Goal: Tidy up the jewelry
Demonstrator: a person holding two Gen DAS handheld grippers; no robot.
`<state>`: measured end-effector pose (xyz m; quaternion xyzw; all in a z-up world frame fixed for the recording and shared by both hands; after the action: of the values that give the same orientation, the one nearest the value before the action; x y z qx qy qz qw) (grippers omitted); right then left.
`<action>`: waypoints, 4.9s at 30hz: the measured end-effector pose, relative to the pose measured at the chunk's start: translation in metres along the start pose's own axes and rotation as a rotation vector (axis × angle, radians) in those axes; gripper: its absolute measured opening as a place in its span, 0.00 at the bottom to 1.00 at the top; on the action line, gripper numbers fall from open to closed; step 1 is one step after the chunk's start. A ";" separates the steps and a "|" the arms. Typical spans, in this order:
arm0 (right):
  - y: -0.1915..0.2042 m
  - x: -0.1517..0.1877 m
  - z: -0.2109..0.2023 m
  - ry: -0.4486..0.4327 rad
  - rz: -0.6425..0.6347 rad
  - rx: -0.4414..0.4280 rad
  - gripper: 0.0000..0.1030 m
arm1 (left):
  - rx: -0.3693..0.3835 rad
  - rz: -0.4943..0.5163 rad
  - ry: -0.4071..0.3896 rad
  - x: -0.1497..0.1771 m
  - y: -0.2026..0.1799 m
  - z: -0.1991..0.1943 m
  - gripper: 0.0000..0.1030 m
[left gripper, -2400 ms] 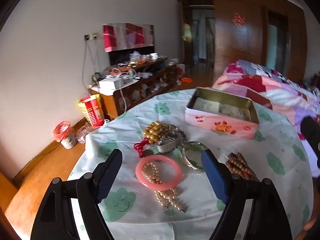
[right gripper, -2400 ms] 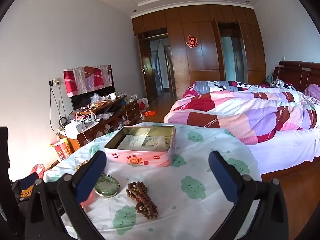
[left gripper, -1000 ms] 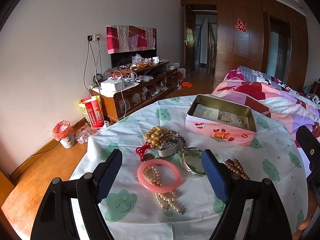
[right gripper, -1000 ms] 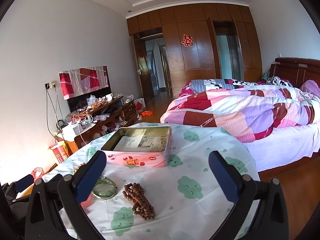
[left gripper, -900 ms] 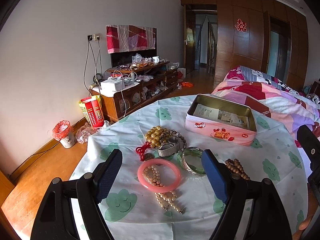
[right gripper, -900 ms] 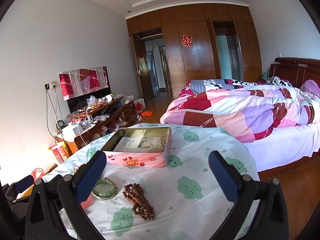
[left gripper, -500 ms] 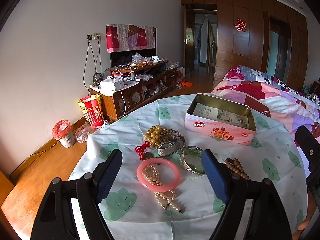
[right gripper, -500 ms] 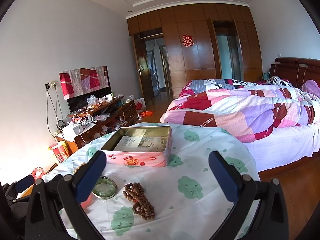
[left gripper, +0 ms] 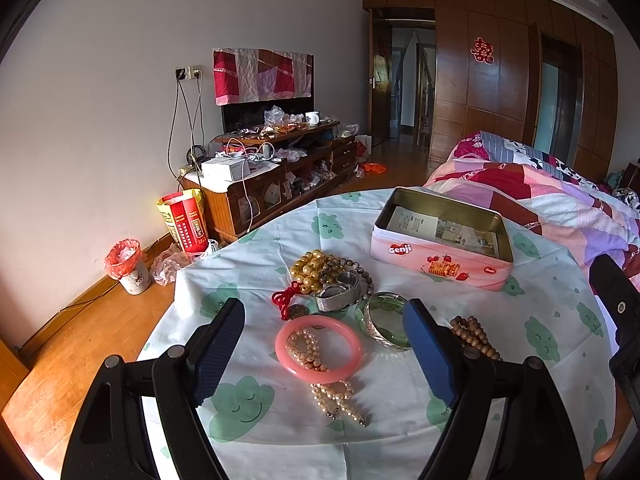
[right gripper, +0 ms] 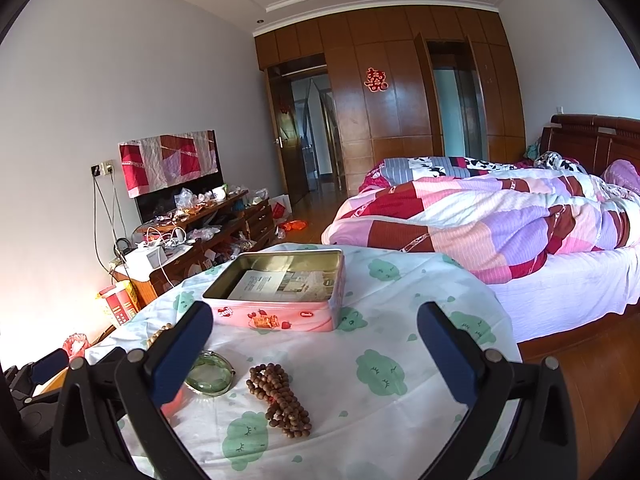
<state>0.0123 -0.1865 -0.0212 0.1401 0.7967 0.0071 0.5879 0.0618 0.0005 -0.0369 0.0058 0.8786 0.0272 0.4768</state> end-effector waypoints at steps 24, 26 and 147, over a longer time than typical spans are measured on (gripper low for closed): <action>0.003 0.018 0.012 0.053 -0.013 -0.002 1.00 | 0.026 0.024 0.072 0.018 -0.004 0.024 0.79; 0.003 0.023 0.017 0.073 -0.015 -0.018 1.00 | 0.033 0.034 0.090 0.023 -0.004 0.031 0.79; -0.024 0.002 0.194 0.261 0.157 -0.248 0.70 | 0.297 0.233 0.187 -0.071 -0.137 0.188 0.16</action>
<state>0.1890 -0.2394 -0.0871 0.1264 0.8458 0.1690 0.4899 0.2602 -0.1308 -0.0875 0.1752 0.9067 -0.0474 0.3808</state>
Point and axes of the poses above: each gripper's, at about its wrist camera, not at the fingertips, and z roughly the way its jaws point, y to its left, x to its underside, the point moved 8 cm from there along z, roughly the way its jaws point, and after that the axes turned 5 degrees about -x, right-handed, at the moved point
